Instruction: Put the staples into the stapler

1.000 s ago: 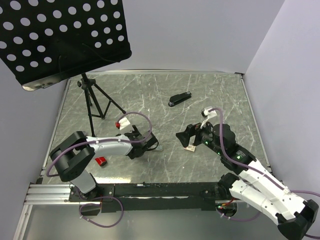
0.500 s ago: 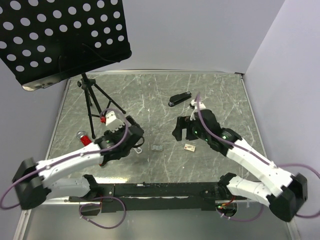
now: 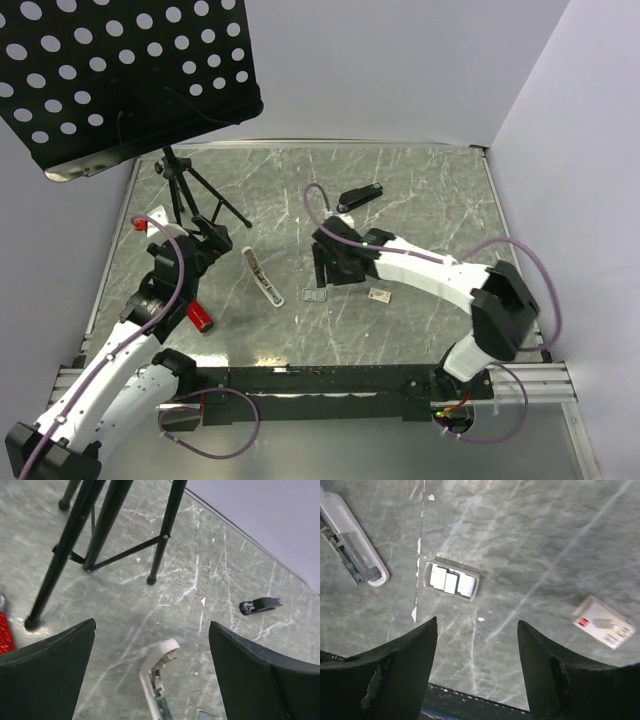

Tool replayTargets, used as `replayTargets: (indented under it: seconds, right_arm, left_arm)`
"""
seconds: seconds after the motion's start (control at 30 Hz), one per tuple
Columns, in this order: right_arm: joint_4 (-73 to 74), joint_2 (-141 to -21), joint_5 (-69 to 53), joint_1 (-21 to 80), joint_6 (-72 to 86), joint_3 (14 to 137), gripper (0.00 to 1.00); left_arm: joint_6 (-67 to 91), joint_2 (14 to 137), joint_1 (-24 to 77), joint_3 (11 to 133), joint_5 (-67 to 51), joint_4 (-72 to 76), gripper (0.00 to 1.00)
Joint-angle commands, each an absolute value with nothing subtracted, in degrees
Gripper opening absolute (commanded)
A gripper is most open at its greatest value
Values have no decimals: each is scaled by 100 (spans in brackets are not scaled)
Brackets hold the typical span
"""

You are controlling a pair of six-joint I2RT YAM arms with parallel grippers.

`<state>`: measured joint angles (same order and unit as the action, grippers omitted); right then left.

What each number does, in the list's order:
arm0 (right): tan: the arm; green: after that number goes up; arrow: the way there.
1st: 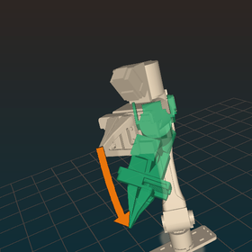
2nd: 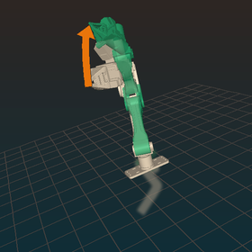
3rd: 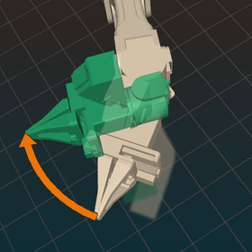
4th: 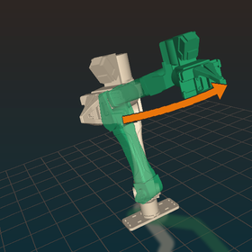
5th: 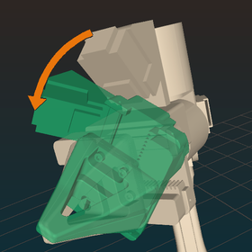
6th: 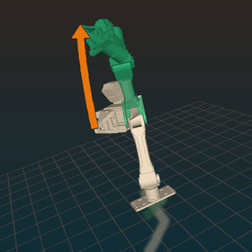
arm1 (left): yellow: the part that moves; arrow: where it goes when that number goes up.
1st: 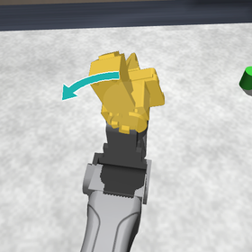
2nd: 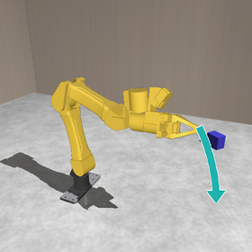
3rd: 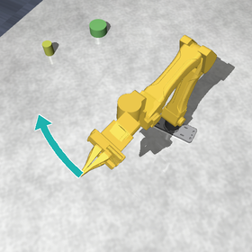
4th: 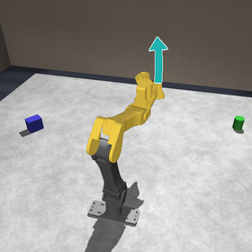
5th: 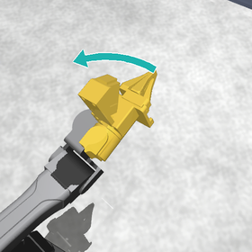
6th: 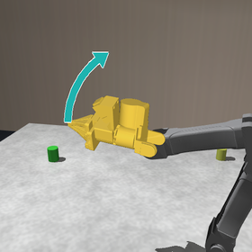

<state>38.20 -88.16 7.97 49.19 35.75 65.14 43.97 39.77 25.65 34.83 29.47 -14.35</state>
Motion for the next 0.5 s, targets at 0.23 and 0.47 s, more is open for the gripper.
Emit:
replayTargets:
  seconds: [0.23, 0.47]
  right_arm:
    - [4447, -10353, 1353, 5405, 3744, 7892, 74]
    - [4754, -11030, 1626, 5555, 3490, 8656, 85]
  left_arm:
    - [3040, 3612, 2329, 3445, 3119, -1002, 99]
    - [3208, 3586, 2329, 3507, 3823, -1187, 99]
